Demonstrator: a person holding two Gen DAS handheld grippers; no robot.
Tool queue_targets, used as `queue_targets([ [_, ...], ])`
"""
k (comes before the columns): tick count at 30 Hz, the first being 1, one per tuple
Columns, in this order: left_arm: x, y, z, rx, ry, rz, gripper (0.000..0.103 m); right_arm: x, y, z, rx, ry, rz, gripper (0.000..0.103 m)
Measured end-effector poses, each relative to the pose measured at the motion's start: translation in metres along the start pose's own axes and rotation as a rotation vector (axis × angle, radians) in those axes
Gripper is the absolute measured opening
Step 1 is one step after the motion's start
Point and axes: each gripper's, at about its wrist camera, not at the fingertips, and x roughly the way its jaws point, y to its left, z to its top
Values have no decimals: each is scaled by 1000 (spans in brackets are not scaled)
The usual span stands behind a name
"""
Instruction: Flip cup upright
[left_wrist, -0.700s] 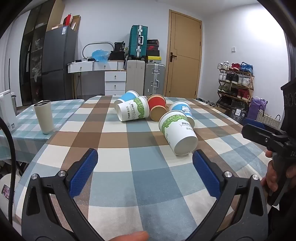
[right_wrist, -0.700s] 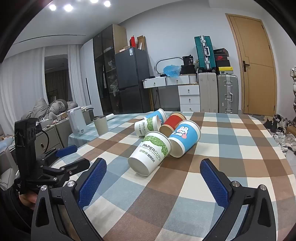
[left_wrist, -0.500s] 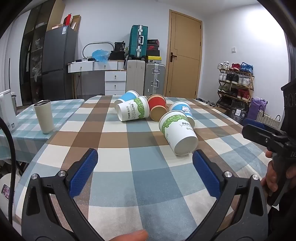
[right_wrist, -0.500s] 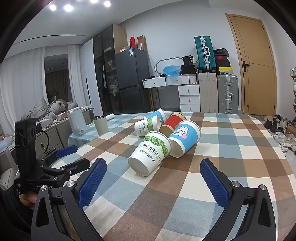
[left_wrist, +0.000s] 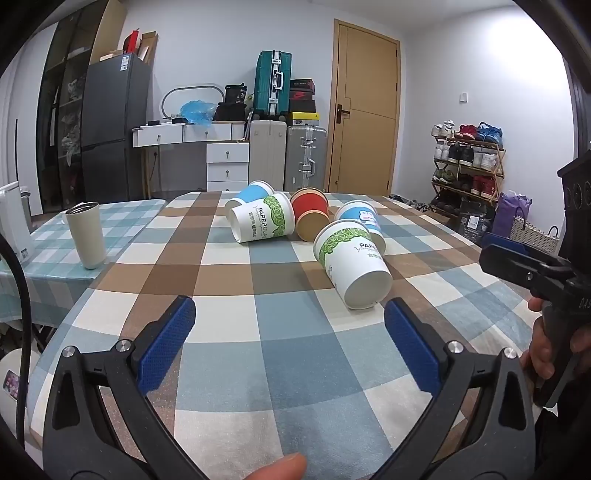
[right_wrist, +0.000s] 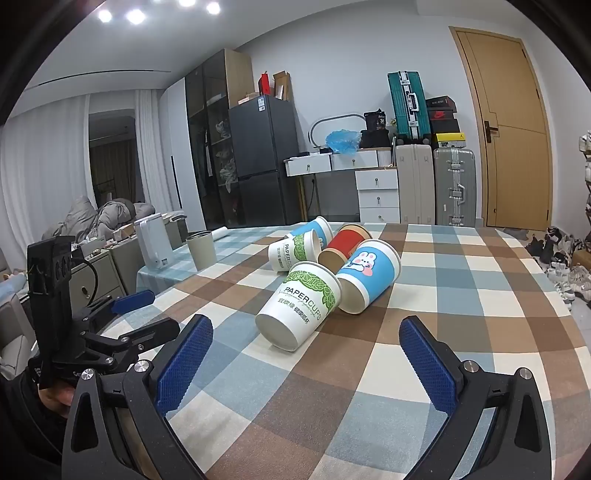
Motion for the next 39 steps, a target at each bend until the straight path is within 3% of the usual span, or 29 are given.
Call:
queue_targets([
  [39, -2, -4, 0, 1, -4, 2, 102, 0, -1, 0, 2, -2, 0, 103],
])
